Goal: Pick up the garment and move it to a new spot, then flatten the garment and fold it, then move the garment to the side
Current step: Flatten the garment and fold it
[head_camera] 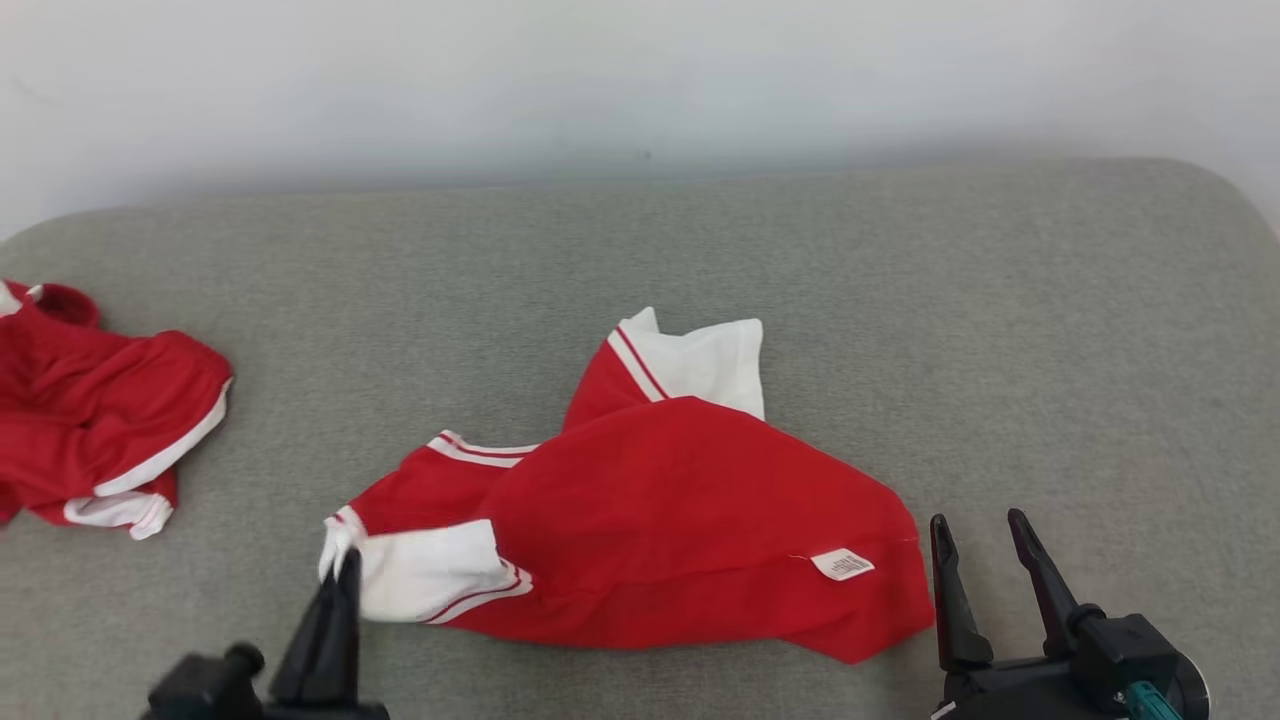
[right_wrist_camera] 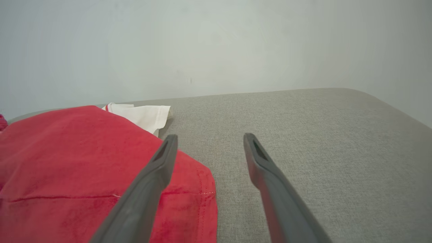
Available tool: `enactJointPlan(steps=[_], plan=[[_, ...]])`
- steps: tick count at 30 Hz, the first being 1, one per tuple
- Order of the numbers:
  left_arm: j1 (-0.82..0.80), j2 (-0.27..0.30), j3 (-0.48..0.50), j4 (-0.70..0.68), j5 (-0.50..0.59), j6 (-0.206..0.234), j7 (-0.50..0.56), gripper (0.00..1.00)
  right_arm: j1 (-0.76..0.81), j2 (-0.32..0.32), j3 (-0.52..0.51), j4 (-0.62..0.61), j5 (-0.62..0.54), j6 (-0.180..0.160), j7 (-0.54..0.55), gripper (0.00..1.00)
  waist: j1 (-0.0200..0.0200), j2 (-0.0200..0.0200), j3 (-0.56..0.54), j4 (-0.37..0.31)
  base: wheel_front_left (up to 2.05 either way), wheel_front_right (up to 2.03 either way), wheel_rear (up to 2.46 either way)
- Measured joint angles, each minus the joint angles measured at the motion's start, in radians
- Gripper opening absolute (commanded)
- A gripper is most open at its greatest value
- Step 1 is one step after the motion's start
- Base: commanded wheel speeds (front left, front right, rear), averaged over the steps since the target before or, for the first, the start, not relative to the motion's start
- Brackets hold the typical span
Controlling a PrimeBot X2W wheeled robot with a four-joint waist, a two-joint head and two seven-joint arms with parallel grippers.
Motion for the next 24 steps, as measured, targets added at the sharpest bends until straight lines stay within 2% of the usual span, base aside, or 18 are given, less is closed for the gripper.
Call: enactJointPlan(steps=[5,14,15,16,17,24], plan=[[0.116,-0.050,0.030,-0.060,0.009,0.009,0.000,0.00,0.004,0.000,-0.001,-0.002,-0.001,0.000,0.000,1.00,0.0000,0.0000,-0.008,0.036,0.00,0.00,0.00],[0.191,-0.095,0.076,-0.003,0.012,0.002,0.000,0.00,0.006,0.000,0.003,0.007,-0.004,0.000,0.000,1.00,0.0000,0.0000,-0.028,0.056,0.00,0.00,0.00],[0.197,-0.099,0.078,0.007,0.013,0.000,0.000,0.35,0.006,0.000,0.003,0.008,-0.005,0.000,0.000,1.00,0.0000,0.0000,-0.031,0.056,0.00,0.00,0.00],[0.201,-0.103,0.083,0.014,0.018,0.000,0.000,0.91,0.008,0.000,0.003,0.009,-0.006,0.000,0.000,1.00,0.0000,-0.0001,-0.034,0.056,0.00,0.00,0.00],[0.202,-0.108,0.091,0.016,0.020,0.000,0.000,1.00,0.009,0.000,0.003,0.011,-0.007,0.000,0.000,1.00,0.0000,0.0000,-0.038,0.056,0.00,0.00,0.00],[0.204,-0.130,0.159,-0.027,0.047,-0.002,0.000,1.00,0.021,0.000,0.002,0.015,-0.007,0.000,0.000,1.00,0.0000,-0.0001,-0.064,0.055,0.00,0.00,0.00]])
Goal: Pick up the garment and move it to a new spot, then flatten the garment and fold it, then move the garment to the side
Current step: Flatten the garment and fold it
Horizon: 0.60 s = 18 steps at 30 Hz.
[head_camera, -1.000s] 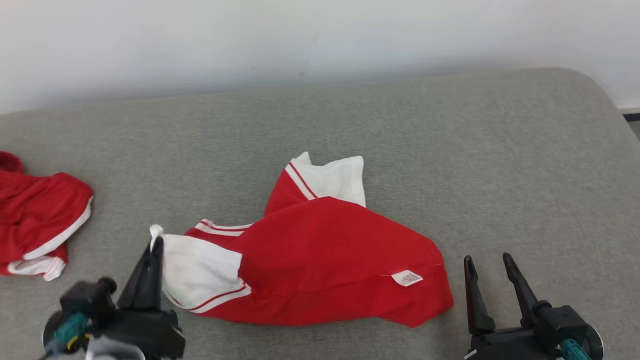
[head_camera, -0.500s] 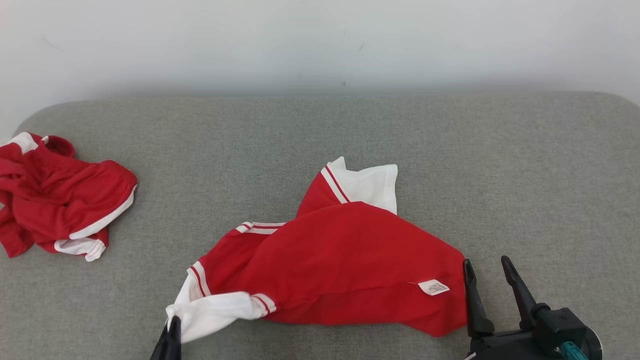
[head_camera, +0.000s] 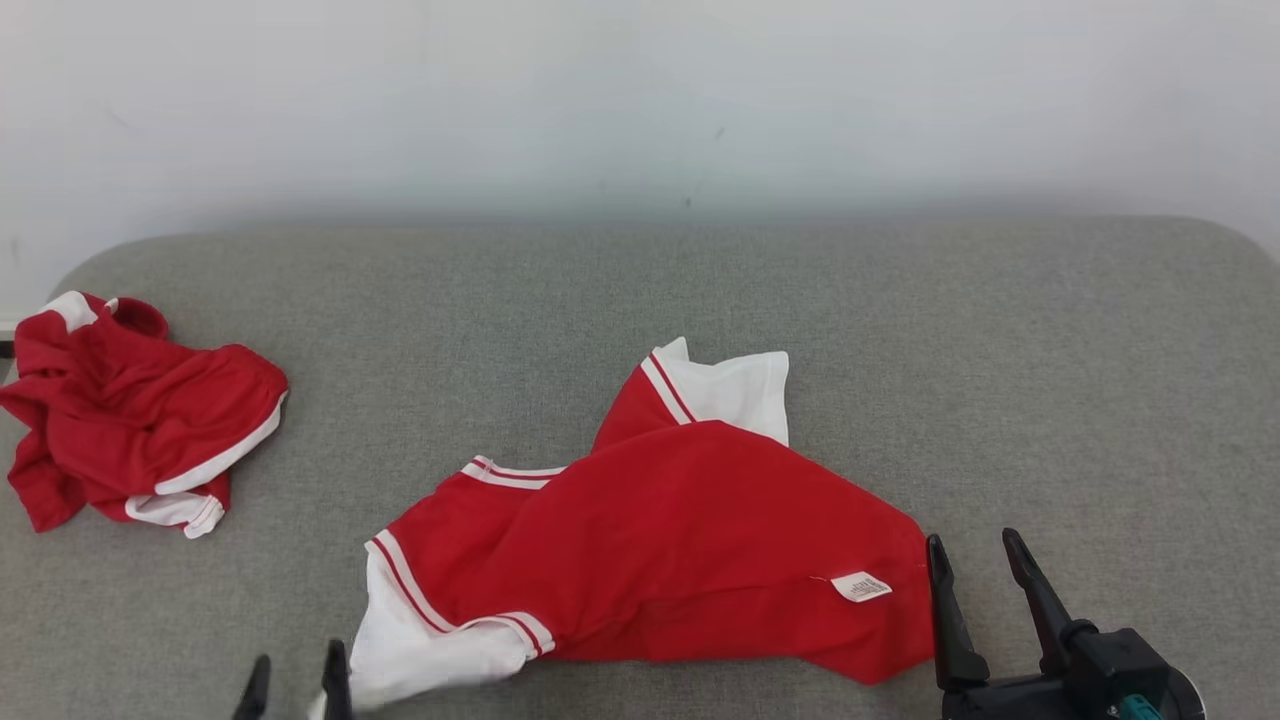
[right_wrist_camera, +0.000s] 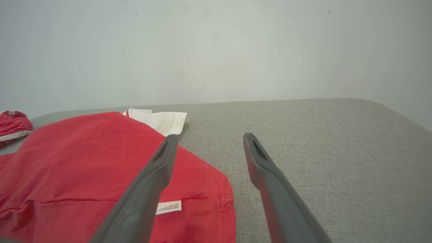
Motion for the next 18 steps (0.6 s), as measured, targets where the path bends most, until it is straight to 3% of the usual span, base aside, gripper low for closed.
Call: enactJointPlan(steps=[10,18], plan=[[0.000,0.004,0.042,-0.084,0.053,-0.005,0.000,1.00,0.010,0.000,0.009,0.007,0.005,0.000,0.000,1.00,0.0000,0.0000,-0.030,-0.017,0.00,0.00,0.00],[-0.140,0.128,-0.049,-0.049,0.056,-0.005,0.001,1.00,0.007,0.000,0.010,0.006,0.008,0.000,0.000,1.00,0.0001,0.0000,-0.010,-0.047,0.00,0.00,0.00]])
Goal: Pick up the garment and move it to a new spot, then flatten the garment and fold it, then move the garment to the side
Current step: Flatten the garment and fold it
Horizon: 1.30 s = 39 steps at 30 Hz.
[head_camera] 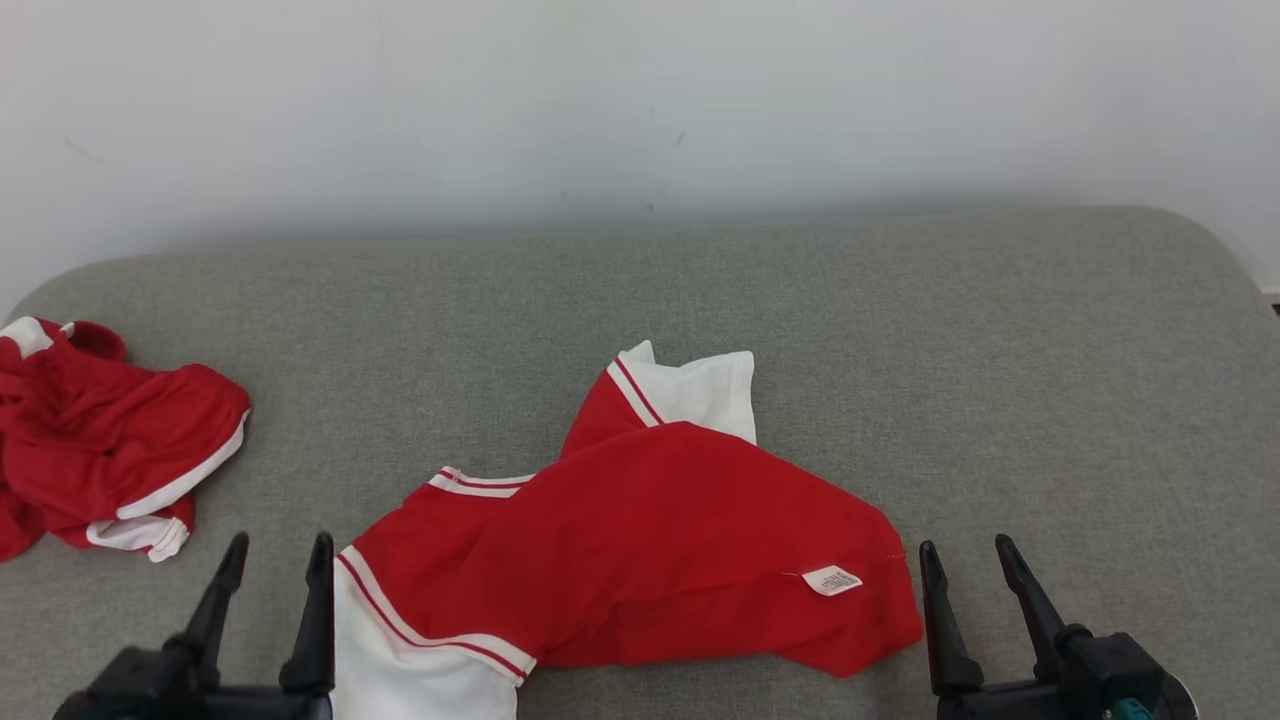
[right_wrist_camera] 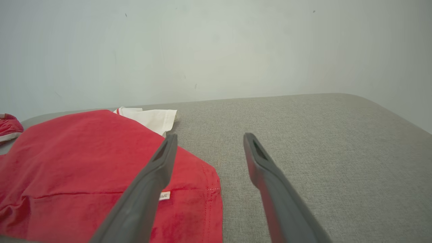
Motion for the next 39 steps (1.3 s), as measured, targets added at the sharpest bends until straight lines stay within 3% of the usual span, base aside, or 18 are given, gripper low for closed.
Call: enactJointPlan(steps=[14,31,39], plan=[[-0.357,0.260,-0.177,0.104,-0.204,-0.002,0.193,1.00,-0.072,0.000,0.029,0.017,0.045,0.000,0.000,1.00,0.0001,0.0000,0.086,-0.089,0.00,0.00,0.00],[-0.460,0.425,-0.487,0.209,-0.435,-0.002,0.393,1.00,-0.092,0.000,0.034,0.029,0.077,0.000,0.000,1.00,0.0001,0.0001,0.159,-0.204,0.00,0.00,0.00],[-0.465,0.447,-0.561,0.247,-0.499,-0.002,0.458,1.00,-0.092,0.000,0.027,0.032,0.078,0.000,0.000,1.00,0.0001,0.0001,0.164,-0.206,0.00,0.00,0.00]])
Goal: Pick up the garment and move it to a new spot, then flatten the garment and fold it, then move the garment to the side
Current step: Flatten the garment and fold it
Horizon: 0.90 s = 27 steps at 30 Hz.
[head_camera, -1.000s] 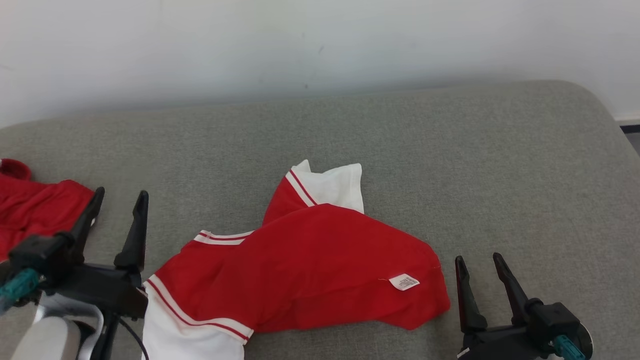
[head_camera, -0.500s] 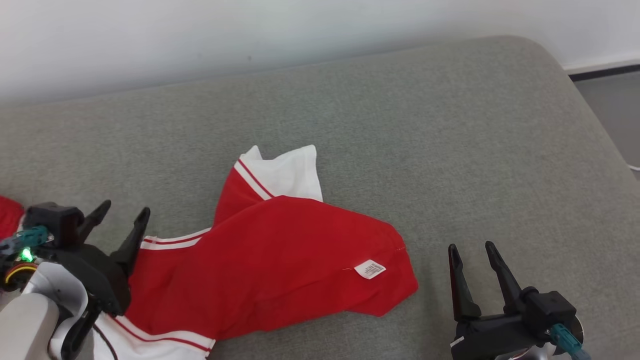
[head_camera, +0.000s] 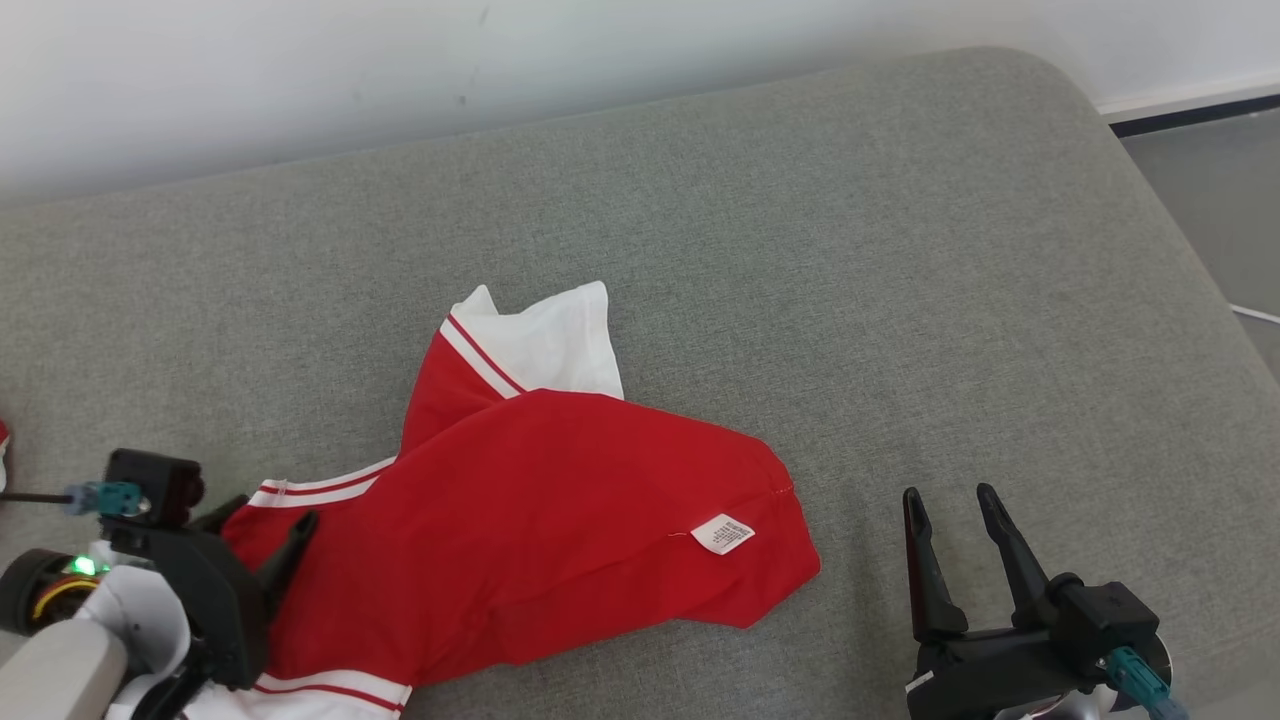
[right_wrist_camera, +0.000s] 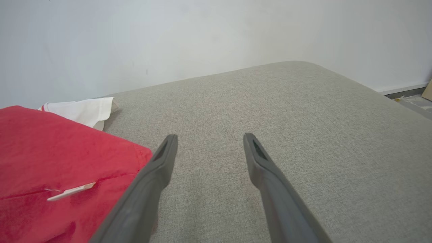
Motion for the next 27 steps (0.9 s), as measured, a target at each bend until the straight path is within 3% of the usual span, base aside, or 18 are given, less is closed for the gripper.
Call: enactJointPlan(steps=[1,2,3,10,19,25,26,27], plan=[[0.000,-0.005,-0.012,0.001,-0.007,0.000,0.007,1.00,0.000,0.000,0.000,0.000,0.000,0.000,0.000,1.00,0.0000,0.0000,-0.001,0.000,0.00,0.00,0.00],[-0.002,-0.010,-0.021,0.004,-0.009,0.000,0.007,0.64,-0.001,0.000,0.000,-0.001,0.000,0.000,0.000,1.00,-0.0001,0.0000,-0.002,0.000,0.00,0.00,0.00],[-0.006,-0.014,-0.029,0.007,-0.010,0.000,0.007,0.00,-0.001,0.000,-0.001,-0.001,0.000,0.000,0.000,1.00,-0.0001,-0.0001,-0.002,0.000,0.00,0.00,0.00],[-0.052,-0.040,-0.018,0.058,-0.018,0.001,-0.100,0.00,0.000,0.000,-0.015,-0.003,-0.009,0.000,0.000,1.00,-0.0001,0.0000,-0.005,0.010,0.00,0.00,0.00],[-0.068,-0.044,0.085,0.099,-0.008,0.067,-0.343,0.00,0.006,0.000,-0.025,-0.008,-0.021,0.000,0.000,1.00,-0.0001,-0.0001,-0.022,0.057,0.00,0.00,0.00],[0.000,-0.055,0.095,0.140,-0.024,0.084,-0.386,0.00,0.008,0.000,-0.024,-0.005,-0.029,0.000,0.000,1.00,-0.0001,-0.0001,-0.039,0.082,0.00,0.00,0.00],[0.005,-0.061,0.095,0.144,-0.025,0.084,-0.393,0.05,0.008,0.000,-0.024,-0.004,-0.031,0.000,0.000,1.00,-0.0002,-0.0001,-0.041,0.085,0.00,0.00,0.00],[0.007,-0.066,0.094,0.146,-0.025,0.084,-0.400,0.34,0.009,0.000,-0.025,-0.003,-0.034,0.000,0.000,1.00,-0.0001,-0.0001,-0.044,0.088,0.00,0.00,0.00]])
